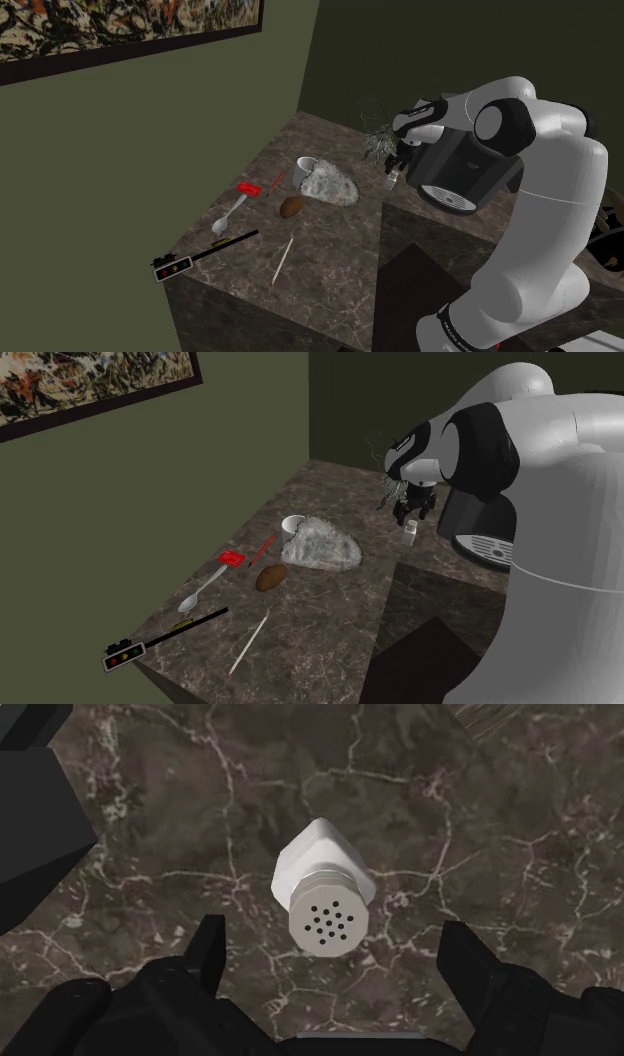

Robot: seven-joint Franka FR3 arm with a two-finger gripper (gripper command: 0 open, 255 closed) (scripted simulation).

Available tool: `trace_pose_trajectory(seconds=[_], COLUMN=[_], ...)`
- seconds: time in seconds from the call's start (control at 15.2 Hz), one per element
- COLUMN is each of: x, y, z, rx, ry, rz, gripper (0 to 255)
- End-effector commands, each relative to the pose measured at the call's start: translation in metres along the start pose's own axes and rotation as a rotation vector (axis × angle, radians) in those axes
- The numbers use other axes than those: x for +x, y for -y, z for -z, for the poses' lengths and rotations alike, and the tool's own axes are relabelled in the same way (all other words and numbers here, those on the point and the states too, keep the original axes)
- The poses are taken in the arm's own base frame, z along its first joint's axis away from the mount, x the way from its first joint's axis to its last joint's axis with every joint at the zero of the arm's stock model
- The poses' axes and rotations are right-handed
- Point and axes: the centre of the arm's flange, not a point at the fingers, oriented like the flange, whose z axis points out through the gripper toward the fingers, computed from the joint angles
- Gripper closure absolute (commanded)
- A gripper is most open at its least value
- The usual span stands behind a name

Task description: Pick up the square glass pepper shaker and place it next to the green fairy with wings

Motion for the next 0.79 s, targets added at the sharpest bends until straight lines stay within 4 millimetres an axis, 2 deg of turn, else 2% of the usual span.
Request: trace_pose_trajectory(seconds=[0.0, 0.2, 0.73], x=[0.000, 0.000, 0.000], y=[0.000, 0.000, 0.000], z=[0.013, 0.050, 0.050], rx=[0.000, 0.000, 0.000], ry=[0.000, 0.000, 0.000], rz=[0.000, 0.000, 0.000], gripper=[0, 0, 0])
